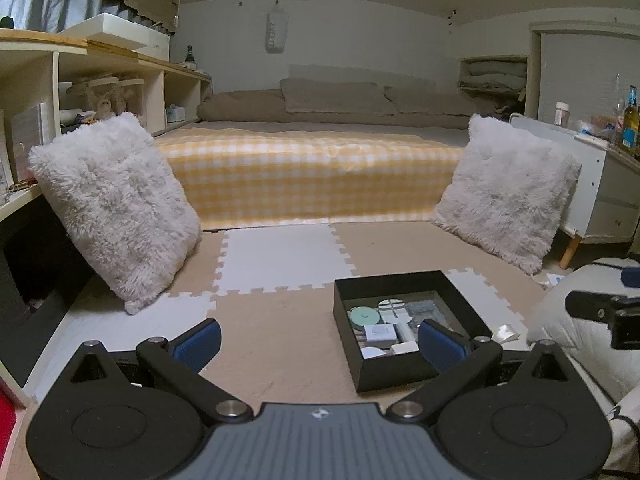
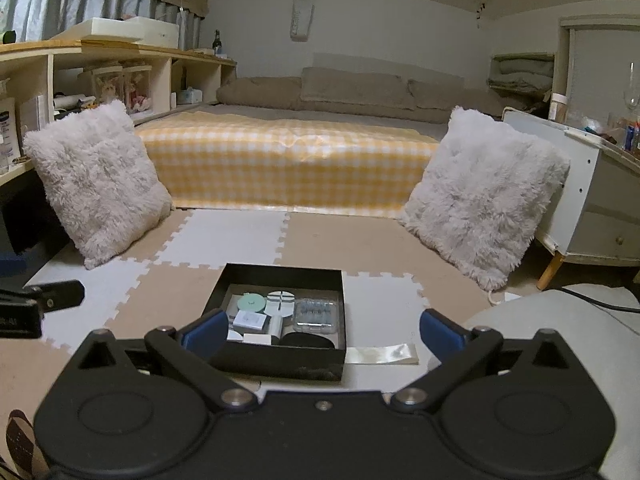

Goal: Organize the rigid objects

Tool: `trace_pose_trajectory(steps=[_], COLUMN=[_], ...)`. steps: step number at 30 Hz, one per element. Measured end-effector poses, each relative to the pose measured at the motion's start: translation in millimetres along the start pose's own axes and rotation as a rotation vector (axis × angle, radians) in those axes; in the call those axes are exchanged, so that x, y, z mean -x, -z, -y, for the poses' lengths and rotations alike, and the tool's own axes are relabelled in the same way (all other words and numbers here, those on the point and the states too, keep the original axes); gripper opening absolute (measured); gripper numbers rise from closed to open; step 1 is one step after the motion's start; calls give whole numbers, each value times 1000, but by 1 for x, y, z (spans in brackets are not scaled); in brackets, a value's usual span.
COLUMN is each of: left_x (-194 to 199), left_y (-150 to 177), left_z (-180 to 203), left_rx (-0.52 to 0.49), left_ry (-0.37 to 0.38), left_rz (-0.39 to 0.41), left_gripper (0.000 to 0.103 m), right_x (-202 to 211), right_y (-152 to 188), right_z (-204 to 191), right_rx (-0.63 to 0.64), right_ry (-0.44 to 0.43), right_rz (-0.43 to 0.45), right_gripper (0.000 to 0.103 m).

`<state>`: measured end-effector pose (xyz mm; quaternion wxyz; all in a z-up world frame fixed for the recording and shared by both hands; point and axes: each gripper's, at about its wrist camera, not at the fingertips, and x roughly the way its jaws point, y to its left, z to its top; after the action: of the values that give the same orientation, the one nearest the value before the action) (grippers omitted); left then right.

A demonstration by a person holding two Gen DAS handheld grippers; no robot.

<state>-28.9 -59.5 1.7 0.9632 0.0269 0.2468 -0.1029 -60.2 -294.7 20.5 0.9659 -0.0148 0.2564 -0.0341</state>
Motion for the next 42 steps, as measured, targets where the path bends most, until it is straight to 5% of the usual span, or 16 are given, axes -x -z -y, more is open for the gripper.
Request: trace_pose_trajectory(steps=[42], left_x=[1], left_y=[6], left_z=[7], left_rx=[6], left_ry=[-13], left_rz=[15], left_gripper=[103], right_x=[1], right_y=[11], right_z=[2], right_rx=[-26], right_ry=[3], right_rz=[11], right_gripper=[103])
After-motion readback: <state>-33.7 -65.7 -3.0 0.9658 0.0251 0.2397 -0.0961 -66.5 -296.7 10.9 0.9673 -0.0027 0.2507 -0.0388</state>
